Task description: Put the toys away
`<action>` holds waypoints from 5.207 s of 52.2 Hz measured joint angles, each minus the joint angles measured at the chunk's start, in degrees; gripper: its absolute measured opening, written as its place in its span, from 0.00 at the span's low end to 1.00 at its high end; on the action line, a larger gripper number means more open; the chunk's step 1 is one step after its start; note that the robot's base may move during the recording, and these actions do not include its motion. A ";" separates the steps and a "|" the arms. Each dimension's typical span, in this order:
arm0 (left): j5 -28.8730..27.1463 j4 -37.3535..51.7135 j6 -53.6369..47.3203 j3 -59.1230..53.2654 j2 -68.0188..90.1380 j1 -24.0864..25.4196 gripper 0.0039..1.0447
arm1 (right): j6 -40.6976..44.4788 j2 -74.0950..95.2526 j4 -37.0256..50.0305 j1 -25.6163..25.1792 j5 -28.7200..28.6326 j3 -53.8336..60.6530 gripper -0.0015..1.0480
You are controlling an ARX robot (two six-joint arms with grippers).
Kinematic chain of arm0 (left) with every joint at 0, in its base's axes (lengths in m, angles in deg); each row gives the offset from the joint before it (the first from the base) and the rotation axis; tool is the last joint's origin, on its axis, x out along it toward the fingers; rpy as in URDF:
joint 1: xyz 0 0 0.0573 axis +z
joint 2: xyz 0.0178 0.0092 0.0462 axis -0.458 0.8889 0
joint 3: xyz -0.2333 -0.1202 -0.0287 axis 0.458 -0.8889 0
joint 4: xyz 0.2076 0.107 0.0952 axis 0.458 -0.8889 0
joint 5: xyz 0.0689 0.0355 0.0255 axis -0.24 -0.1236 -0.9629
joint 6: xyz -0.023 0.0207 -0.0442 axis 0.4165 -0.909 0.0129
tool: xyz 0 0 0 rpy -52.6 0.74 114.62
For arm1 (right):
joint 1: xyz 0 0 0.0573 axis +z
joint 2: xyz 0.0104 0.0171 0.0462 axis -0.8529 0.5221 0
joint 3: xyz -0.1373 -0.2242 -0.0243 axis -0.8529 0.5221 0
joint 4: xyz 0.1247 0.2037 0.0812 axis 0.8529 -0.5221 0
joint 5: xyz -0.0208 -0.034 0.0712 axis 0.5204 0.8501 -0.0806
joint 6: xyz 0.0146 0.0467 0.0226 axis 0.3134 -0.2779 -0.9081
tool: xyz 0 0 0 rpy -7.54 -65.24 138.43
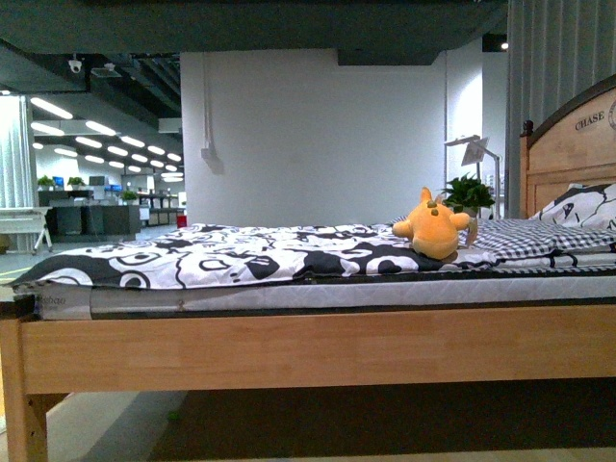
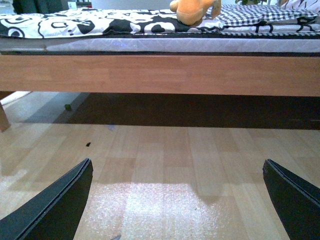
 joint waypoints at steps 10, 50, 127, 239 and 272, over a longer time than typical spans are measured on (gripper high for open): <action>0.00 0.00 0.00 0.00 0.00 0.00 0.95 | 0.00 0.00 0.00 0.00 0.00 0.00 1.00; 0.04 0.02 0.00 0.00 0.02 0.00 0.95 | 0.00 0.02 0.00 0.00 0.00 0.00 1.00; 0.02 0.02 0.00 0.00 0.02 0.00 0.95 | -14.51 51.25 32.15 -6.58 -3.23 -30.99 1.00; 0.02 0.02 0.00 0.00 0.02 0.00 0.95 | -0.17 93.22 29.35 2.27 10.29 -63.41 0.19; 0.02 0.00 0.02 0.00 0.02 0.00 0.95 | -13.38 40.37 17.33 12.63 -0.48 -38.97 0.19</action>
